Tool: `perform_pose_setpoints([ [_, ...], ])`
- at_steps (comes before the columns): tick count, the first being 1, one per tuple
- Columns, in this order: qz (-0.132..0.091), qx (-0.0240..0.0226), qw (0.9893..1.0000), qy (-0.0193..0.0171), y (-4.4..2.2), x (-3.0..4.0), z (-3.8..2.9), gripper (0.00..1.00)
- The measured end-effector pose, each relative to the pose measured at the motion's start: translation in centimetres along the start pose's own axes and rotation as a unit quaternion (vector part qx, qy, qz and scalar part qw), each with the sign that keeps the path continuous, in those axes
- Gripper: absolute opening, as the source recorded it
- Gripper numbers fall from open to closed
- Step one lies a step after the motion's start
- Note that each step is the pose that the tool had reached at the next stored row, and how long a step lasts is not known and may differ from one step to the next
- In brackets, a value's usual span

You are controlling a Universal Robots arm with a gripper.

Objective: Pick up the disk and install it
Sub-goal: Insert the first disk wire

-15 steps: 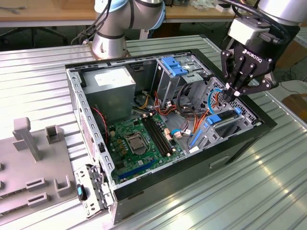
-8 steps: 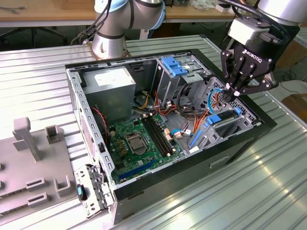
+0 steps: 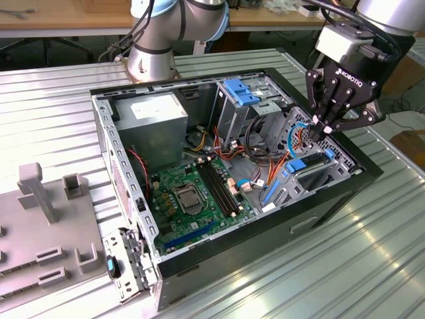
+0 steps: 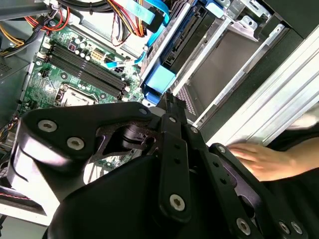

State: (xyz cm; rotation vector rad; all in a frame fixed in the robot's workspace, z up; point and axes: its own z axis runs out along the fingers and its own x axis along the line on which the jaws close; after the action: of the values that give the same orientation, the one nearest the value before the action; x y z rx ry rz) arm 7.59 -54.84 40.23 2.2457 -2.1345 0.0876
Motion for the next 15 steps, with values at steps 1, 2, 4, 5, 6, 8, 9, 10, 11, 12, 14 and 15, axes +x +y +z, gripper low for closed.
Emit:
perform_pose_setpoints([
  [1, 0.0, 0.0, 1.0, 0.0, 0.0, 0.0, 0.0, 0.11],
  [2, 0.0, 0.0, 1.0, 0.0, 0.0, 0.0, 0.0, 0.11],
  [4, 0.0, 0.0, 1.0, -0.0001, -0.14, 0.0, 0.03, 0.11],
  [5, 0.0, 0.0, 1.0, 0.0002, -0.36, -0.01, 0.02, 0.11],
  [6, -0.001, 0.0001, 1.0, 0.0003, -0.5, -0.01, 0.02, 0.11],
  [8, -0.005, 0.0004, 1.0, 0.0004, -0.74, 0.0, 0.05, 0.11],
  [9, -0.001, 0.0, 1.0, 0.0007, -0.92, -0.01, 0.09, 0.11],
  [10, 0.004, -0.0003, 1.0, 0.0015, -1.12, -0.03, 0.11, 0.11],
  [11, 0.006, -0.0007, 1.0, 0.002, -1.38, -0.02, 0.14, 0.11],
  [12, 0.008, -0.001, 1.0, 0.002, -1.53, -0.03, 0.16, 0.11],
  [14, 0.011, -0.0013, 0.9999, 0.002, -1.65, -0.03, 0.22, 0.11],
  [15, 0.015, -0.0016, 0.9999, 0.0021, -1.69, -0.03, 0.24, 0.11],
])
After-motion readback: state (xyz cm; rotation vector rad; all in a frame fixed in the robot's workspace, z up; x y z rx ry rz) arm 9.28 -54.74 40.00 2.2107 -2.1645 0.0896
